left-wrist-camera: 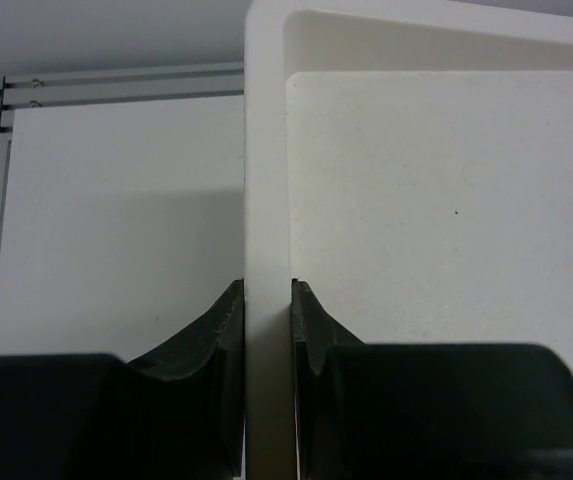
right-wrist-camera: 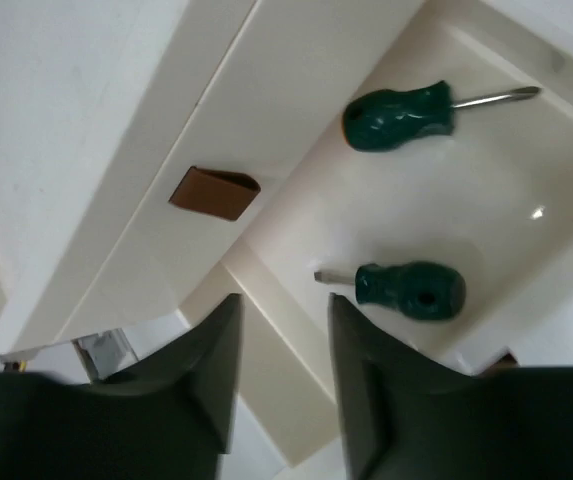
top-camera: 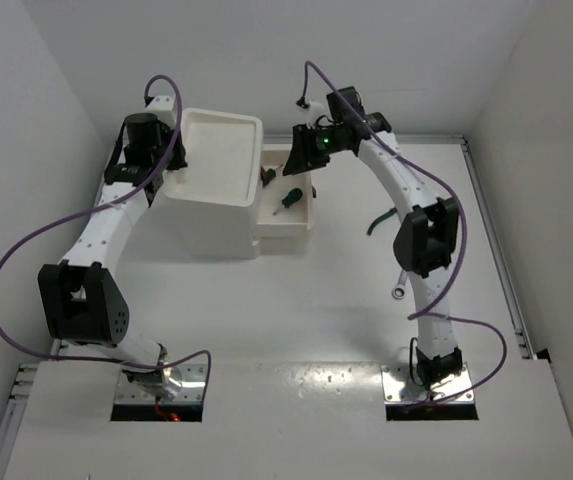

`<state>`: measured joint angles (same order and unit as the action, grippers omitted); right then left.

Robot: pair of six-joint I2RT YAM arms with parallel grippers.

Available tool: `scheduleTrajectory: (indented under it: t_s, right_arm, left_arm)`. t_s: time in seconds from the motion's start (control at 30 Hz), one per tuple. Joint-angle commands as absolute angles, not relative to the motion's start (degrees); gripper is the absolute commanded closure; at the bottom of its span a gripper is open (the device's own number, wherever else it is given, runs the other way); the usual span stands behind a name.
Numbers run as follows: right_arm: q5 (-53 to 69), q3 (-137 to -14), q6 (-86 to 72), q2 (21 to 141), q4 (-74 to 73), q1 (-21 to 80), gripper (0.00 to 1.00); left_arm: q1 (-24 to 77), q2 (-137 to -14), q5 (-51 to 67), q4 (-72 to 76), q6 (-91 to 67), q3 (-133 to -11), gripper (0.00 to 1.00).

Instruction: Sort the tools into containers

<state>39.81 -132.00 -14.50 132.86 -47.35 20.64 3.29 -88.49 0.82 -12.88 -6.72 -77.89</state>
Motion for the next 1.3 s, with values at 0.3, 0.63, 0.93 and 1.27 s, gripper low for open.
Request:
scheduleTrajectory:
  t_s: [0.3,0.63,0.93,1.27]
  right_arm:
    - [15.57,-109.34,-4.48,113.98,-47.89,8.71,1.00]
    - [25.66,-113.99,-6.58,126.90,-50.09,11.07,0.98]
    - [32.16,-112.86,-11.33,126.56,-47.99,14.24,0.89]
    - [38.22,-111.27,-17.92,125.24,-44.39,16.52,0.77]
  left_arm:
    - [5.01,-91.41,6.86,-23.55,-11.87,-68.47,1.00]
    - [5.01,-92.55,10.28,-23.55,-14.15,-67.24,1.00]
    - [5.01,-95.88,10.28,-23.03,-15.29,-69.61,1.00]
    - [5.01,-100.20,15.21,-22.50,-18.10,-72.60,1.00]
